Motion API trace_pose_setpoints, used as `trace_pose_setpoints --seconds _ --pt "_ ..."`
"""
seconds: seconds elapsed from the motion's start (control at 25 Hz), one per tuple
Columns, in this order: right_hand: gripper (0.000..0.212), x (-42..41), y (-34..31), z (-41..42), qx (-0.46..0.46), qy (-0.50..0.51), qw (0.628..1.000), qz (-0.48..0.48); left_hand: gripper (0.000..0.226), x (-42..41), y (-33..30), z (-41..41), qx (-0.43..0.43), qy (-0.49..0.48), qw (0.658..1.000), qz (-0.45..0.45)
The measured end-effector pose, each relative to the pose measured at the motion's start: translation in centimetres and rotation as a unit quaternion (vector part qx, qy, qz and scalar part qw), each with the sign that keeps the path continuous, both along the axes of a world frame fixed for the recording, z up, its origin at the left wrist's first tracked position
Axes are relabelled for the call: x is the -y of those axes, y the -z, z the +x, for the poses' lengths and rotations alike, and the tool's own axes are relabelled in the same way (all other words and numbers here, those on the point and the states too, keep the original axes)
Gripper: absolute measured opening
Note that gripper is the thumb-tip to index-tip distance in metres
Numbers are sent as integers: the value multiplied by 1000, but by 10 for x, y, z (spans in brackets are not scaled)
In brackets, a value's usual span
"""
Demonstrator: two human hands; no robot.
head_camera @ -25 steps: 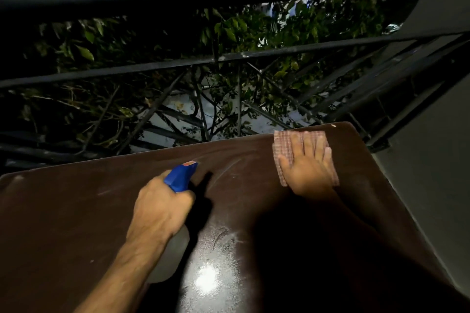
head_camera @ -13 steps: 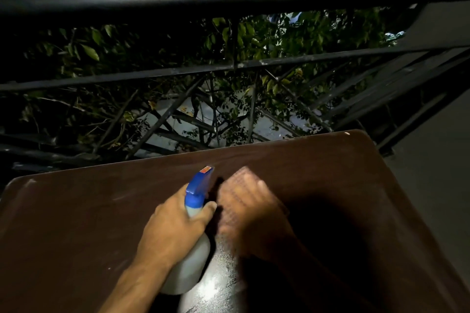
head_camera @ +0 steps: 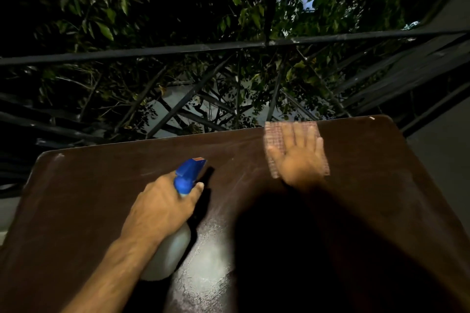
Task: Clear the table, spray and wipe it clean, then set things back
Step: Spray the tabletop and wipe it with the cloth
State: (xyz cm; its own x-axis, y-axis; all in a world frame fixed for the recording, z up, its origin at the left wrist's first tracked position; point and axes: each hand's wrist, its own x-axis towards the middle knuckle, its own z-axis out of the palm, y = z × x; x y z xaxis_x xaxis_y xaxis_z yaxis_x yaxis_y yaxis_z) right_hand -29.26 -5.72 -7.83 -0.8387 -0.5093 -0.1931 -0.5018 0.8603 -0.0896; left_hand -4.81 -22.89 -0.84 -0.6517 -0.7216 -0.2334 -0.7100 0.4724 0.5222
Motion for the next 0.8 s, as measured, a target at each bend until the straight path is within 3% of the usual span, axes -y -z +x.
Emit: trace_pose_setpoints --seconds 0.12,0.24,0.36,0.48,0.64,0.72,0.8 --pt "70 33 -8 78 -17 -153 988 -18 40 6 -2 12 -37 -42 998 -9" --pt "56 25 -3 151 -33 -322 940 -110 43 4 -4 22 -69 -62 996 -2" --pt "55 19 -1 141 -9 -369 914 -169 52 8 -2 31 -48 -55 997 10" --pt "70 39 3 99 -55 -304 949 -67 64 20 0 41 9 -47 999 12" --pt "75 83 12 55 0 -101 995 -9 65 35 -3 57 7 -74 996 40" --pt "77 95 11 58 17 -74 997 -8 66 39 -2 65 -18 -105 993 60" --pt "77 94 12 84 12 -111 994 -8 65 40 0 69 -44 -120 989 69"
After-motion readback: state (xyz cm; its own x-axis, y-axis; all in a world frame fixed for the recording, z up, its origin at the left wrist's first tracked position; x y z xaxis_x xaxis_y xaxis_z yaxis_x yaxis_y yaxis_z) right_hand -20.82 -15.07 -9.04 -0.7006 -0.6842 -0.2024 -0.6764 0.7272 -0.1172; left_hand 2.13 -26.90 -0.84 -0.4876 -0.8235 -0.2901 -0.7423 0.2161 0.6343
